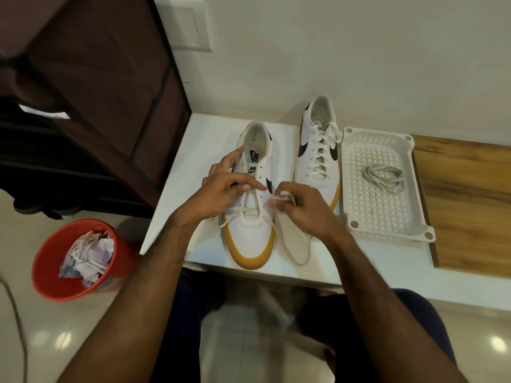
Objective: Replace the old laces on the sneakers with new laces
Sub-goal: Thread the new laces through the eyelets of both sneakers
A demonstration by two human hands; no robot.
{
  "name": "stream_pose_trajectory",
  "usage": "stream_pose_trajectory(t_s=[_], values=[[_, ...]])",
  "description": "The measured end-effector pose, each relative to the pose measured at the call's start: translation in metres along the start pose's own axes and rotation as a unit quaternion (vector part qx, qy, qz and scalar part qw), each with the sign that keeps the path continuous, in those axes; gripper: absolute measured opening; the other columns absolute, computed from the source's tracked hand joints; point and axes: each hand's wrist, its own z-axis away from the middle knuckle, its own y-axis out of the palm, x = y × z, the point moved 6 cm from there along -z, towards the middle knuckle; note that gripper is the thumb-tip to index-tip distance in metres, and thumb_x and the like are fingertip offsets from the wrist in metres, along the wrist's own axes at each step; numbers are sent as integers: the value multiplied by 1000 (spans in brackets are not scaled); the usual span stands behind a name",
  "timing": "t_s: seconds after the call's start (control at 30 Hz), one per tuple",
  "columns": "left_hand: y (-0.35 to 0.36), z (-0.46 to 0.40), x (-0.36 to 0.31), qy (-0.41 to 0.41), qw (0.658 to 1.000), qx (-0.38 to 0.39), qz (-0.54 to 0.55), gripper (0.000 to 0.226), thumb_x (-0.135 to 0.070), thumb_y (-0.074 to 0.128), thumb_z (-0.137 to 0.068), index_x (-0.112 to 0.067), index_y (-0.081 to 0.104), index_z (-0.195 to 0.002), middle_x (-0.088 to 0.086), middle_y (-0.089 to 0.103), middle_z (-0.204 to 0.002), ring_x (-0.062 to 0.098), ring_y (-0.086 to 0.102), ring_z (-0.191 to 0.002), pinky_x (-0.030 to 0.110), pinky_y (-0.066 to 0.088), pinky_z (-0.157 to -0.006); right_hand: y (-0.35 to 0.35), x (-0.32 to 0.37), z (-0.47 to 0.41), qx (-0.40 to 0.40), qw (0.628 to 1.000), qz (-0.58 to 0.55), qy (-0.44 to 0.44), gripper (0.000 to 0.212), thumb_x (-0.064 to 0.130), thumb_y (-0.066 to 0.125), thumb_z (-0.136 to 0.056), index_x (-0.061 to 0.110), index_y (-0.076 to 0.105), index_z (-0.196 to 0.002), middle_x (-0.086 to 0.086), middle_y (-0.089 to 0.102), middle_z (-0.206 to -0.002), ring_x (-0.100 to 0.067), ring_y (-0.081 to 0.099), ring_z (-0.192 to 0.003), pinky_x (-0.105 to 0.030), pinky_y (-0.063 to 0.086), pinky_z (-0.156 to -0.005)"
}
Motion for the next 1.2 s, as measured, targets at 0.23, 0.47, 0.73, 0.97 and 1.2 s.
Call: stream_pose_trajectory(t_s=[0.23, 0.47, 0.73, 0.97, 1.2], values=[[0, -3, 4, 0, 1000, -1, -1, 36, -19, 61, -100, -53, 72, -99, -16, 16, -164, 20, 21, -145, 57, 23, -120, -50, -15, 10, -210, 796, -567, 33, 24, 21, 48, -105, 17, 48, -81, -4, 62, -76, -9, 38, -49, -23, 33, -44], [0, -3, 1, 1, 1000, -4, 8, 35, -17, 62, -99, -51, 72, -99, -16, 16, -165, 22, 20, -146, 52, 25, -121, -10, 2, 4, 6, 997, 55, 59, 32, 54, 71, -87, 29, 58, -101, 9, 68, -92, -12, 66, -82, -34, 56, -76], [2, -5, 3, -1, 1000, -15, -11, 28, -17, 66, -96, -43, 75, -103, -13, 19, -165, 21, 22, -145, 52, 26, -121, -7, -7, 0, 54, 997, 20, 51, 18, 29, 68, -94, 11, 72, -89, -1, 73, -84, -19, 66, -81, -41, 51, -79], [6, 3, -13, 50, 990, -50, -125, 26, -17, 68, -95, -39, 75, -107, -8, 25, -163, 21, 23, -146, 42, 20, -113, -22, -13, 4, -51, 905, -394, 155, 13, 16, 65, -96, 7, 62, -87, -11, 55, -76, -19, 54, -58, -27, 43, -50], [66, 38, -76, 248, 902, 87, -343, 32, -49, 68, -89, -31, 69, -116, -8, 62, -121, 15, 49, -117, 45, 31, -103, -37, -17, -4, -116, 783, -601, 112, 25, -3, 56, -98, -5, 61, -123, -19, 68, -110, -28, 70, -103, -34, 59, -88]])
